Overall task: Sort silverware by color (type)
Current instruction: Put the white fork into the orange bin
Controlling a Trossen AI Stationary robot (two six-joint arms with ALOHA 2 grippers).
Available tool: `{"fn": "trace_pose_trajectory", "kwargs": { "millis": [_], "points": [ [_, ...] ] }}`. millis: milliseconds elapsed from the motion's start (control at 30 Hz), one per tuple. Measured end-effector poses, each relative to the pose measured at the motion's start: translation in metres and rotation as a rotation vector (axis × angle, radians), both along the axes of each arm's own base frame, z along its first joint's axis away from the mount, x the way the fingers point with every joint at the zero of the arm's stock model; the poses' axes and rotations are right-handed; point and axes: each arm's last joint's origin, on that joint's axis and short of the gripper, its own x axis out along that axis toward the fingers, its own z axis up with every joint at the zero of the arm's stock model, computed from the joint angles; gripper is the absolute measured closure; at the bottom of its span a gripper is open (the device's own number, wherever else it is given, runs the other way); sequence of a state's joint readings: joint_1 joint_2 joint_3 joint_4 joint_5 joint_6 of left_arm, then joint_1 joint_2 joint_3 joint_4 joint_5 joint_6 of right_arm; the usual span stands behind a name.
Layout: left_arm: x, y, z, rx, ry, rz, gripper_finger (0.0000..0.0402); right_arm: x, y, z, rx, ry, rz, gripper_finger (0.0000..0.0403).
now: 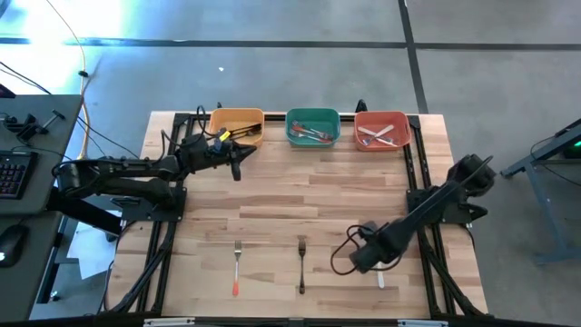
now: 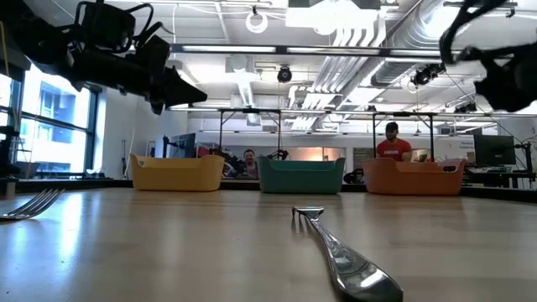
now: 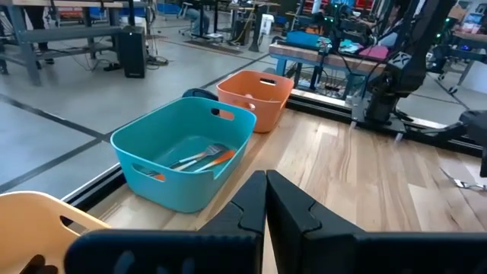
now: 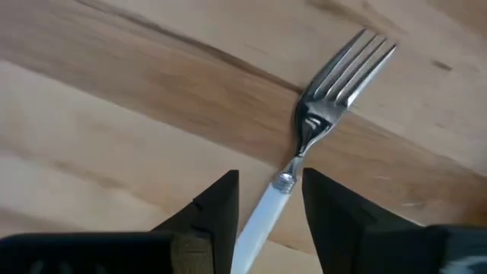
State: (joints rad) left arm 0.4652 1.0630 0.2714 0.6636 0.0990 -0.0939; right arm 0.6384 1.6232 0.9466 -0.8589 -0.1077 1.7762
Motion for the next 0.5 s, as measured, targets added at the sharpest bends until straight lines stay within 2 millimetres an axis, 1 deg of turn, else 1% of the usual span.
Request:
{"fn": "trace_pose_trajectory", "kwargs": {
  "millis": [200, 333, 500],
  "points": [
    [0.0, 0.0, 0.0, -0.02, -0.002, 0.0, 0.0401, 0.008, 0.004, -0.023, 0.001, 0.064, -0.009, 0.0288],
    [0.0, 0.0, -0.001, -0.03, -0.002, 0.0, 0.0401, 0.012, 0.007, -0.03, 0.017, 0.066, 0.002, 0.0308],
    [0.0, -0.001, -0.001, -0.037, -0.004, -0.002, 0.0401, 0.011, 0.006, -0.03, 0.006, 0.073, 0.02, 0.0323]
  ]
}}
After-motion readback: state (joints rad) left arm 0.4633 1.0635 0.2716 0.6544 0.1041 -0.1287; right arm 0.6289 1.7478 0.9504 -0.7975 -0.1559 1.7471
